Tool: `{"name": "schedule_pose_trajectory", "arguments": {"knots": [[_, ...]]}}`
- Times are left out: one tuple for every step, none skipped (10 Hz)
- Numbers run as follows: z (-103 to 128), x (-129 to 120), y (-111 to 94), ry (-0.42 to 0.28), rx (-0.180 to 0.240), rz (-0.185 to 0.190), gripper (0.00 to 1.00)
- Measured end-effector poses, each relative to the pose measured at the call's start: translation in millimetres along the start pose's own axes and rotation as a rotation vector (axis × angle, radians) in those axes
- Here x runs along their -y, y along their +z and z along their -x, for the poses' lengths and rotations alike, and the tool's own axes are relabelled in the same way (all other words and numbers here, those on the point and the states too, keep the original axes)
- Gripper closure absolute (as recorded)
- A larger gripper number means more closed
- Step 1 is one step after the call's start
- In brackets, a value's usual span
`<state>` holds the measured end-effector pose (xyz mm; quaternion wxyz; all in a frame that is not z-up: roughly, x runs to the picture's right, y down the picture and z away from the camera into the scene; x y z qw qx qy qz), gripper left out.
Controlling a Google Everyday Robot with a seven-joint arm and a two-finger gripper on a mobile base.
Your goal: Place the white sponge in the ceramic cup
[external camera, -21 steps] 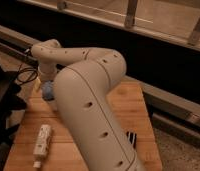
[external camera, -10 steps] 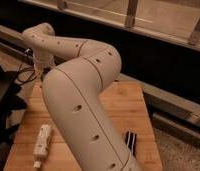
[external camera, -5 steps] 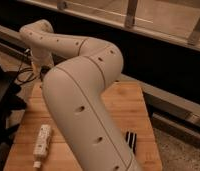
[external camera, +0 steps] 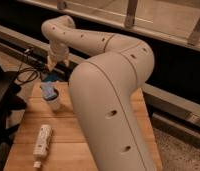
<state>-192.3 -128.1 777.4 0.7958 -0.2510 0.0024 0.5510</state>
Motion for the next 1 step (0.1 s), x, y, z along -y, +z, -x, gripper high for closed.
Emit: {"name": "schedule_pose_trajectory", "arguments": {"knots": [[-7.2,12.0,-6.0,0.039,0.008,-0.004,0.37]]}}
